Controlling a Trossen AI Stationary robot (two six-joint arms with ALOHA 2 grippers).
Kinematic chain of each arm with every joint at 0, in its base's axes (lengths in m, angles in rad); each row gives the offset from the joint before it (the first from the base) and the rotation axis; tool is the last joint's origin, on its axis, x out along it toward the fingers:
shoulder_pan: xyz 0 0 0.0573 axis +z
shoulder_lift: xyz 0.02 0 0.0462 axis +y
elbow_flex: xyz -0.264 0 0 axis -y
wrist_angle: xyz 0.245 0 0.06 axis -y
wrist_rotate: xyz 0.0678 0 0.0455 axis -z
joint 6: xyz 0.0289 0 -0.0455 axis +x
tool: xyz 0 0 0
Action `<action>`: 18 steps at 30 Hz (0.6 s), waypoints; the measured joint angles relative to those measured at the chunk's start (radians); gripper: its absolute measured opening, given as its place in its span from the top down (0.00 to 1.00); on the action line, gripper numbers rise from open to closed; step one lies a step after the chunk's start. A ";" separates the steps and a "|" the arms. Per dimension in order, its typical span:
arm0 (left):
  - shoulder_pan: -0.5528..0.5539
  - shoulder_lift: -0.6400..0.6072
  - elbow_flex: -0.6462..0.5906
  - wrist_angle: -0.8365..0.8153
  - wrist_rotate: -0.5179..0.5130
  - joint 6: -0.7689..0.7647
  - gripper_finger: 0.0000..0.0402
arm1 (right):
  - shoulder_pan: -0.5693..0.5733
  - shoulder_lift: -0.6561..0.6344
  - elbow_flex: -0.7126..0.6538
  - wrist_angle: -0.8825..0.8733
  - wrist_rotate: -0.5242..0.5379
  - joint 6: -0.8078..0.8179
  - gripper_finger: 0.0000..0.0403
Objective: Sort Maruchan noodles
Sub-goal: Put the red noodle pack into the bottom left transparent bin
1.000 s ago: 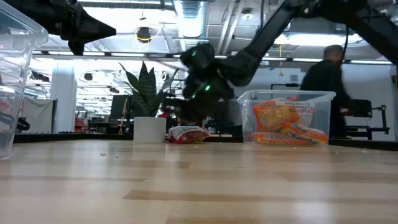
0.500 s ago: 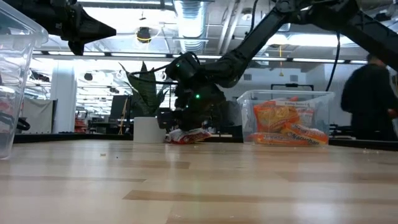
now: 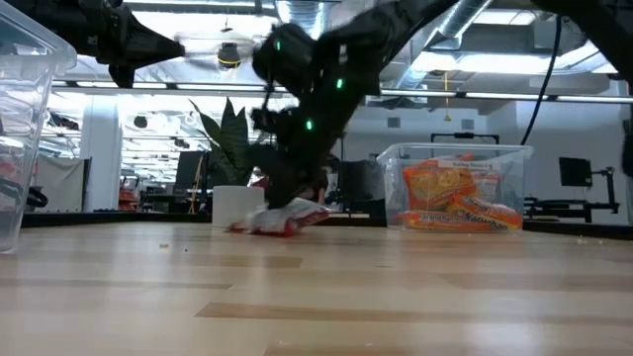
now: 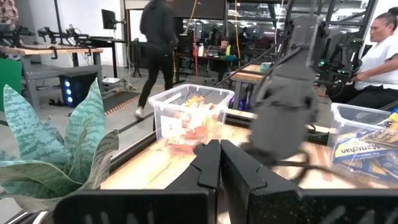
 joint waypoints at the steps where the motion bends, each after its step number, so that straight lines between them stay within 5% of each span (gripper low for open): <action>1: 0.000 0.000 0.000 0.000 0.001 0.000 1.00 | 0.018 -0.004 0.000 -0.006 -0.052 -0.021 0.97; 9: 0.000 0.000 0.000 0.000 0.002 -0.002 1.00 | 0.177 0.008 -0.002 0.155 -0.418 -0.116 0.97; 13: 0.000 0.000 0.000 0.000 -0.003 -0.001 1.00 | 0.242 -0.016 -0.010 0.220 -0.426 -0.221 0.97; 18: 0.000 0.000 0.000 -0.003 -0.007 0.004 1.00 | 0.260 -0.145 -0.007 0.165 -0.316 -0.287 0.93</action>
